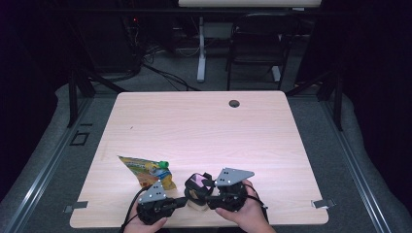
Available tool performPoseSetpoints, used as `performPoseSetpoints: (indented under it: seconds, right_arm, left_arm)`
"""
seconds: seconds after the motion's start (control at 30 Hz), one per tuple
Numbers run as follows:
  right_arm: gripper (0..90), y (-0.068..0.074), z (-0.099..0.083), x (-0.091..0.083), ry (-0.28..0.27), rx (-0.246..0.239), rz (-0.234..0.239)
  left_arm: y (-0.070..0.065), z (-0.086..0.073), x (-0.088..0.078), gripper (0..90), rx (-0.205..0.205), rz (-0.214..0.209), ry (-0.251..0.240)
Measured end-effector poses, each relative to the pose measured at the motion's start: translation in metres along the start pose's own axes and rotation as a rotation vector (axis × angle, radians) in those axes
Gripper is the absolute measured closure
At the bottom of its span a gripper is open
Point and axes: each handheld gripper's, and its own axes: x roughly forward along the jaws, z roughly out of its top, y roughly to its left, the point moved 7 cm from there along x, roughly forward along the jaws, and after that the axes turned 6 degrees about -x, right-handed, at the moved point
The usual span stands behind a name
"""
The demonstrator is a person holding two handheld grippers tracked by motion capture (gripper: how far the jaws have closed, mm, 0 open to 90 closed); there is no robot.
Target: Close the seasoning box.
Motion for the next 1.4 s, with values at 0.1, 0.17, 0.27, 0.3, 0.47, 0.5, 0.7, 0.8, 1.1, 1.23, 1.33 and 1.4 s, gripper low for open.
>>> performPoseSetpoints:
  seconds: [0.1, 0.17, 0.27, 0.3, 0.47, 0.5, 0.7, 0.8, 1.1, 1.23, 1.33, 1.4]
  right_arm:
    - [55.1, 0.001, -0.001, 0.001, 0.006, 0.000, 0.009]
    - [55.2, 0.003, -0.001, 0.002, 0.007, -0.003, 0.022]
    - [55.2, 0.005, -0.001, 0.004, 0.013, -0.012, 0.031]
    - [55.2, 0.005, -0.001, 0.004, 0.016, -0.012, 0.031]
    - [55.2, 0.004, -0.002, 0.004, 0.014, -0.005, 0.031]
    - [55.2, 0.004, -0.002, 0.004, 0.014, -0.005, 0.031]
    - [55.2, 0.003, -0.002, 0.004, 0.017, -0.005, 0.023]
    - [55.2, 0.002, -0.002, 0.004, 0.012, 0.000, 0.021]
    - [55.2, -0.001, -0.004, 0.002, 0.014, 0.007, 0.011]
    - [55.2, -0.003, -0.004, 0.002, 0.010, 0.013, 0.008]
    - [55.2, -0.004, -0.004, 0.001, 0.008, 0.016, 0.000]
    - [55.2, -0.005, -0.004, 0.000, 0.006, 0.016, -0.001]
  left_arm:
    - [0.000, -0.001, 0.000, 89.2, -0.001, 0.000, 0.002]
    - [0.001, -0.001, -0.001, 89.2, 0.002, 0.000, 0.001]
    - [0.001, -0.001, -0.002, 89.2, -0.003, 0.005, 0.001]
    - [0.001, -0.001, -0.003, 89.2, -0.001, 0.005, 0.001]
    - [0.003, 0.000, -0.003, 89.2, -0.004, 0.012, -0.003]
    - [0.003, 0.000, -0.004, 89.2, -0.003, 0.012, -0.003]
    - [0.003, 0.000, -0.005, 89.2, -0.008, 0.011, -0.007]
    - [0.004, 0.000, -0.005, 89.1, -0.007, 0.012, -0.011]
    - [0.006, 0.002, -0.010, 88.8, -0.012, 0.022, -0.017]
    - [0.007, 0.002, -0.011, 88.7, -0.013, 0.017, -0.021]
    - [0.008, 0.003, -0.012, 88.5, -0.017, 0.019, -0.025]
    - [0.008, 0.003, -0.014, 88.2, -0.021, 0.018, -0.028]
